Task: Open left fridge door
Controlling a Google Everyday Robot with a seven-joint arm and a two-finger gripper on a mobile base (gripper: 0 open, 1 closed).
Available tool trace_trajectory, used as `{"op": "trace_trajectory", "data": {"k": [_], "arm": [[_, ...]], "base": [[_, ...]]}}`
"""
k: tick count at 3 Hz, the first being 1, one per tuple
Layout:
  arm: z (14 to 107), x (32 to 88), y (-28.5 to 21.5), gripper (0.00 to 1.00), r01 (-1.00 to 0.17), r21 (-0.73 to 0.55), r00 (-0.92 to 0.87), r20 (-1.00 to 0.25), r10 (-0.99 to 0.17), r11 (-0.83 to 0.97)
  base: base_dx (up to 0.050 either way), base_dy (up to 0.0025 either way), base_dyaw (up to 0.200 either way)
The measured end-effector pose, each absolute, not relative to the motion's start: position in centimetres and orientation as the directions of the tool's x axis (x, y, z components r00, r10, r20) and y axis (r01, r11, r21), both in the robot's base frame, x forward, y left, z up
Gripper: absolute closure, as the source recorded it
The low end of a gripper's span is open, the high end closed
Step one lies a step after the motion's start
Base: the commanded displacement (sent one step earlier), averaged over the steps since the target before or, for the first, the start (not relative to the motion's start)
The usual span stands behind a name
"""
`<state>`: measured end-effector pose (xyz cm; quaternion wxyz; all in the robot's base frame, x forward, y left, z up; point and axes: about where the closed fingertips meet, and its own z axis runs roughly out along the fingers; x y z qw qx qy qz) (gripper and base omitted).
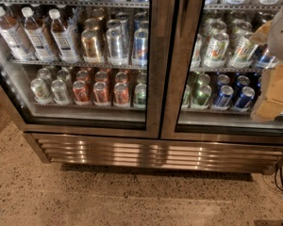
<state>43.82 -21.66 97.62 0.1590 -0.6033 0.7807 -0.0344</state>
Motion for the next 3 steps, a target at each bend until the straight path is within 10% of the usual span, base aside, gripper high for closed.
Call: {"op": "trace_trajectory", "data": {"k": [3], "arm": [[97.43,44.17,-21.82,0.0,-0.886,-0.357,-0.287,-0.079,-0.955,0.296]], "base": [[0.0,0.0,0.0]]}}
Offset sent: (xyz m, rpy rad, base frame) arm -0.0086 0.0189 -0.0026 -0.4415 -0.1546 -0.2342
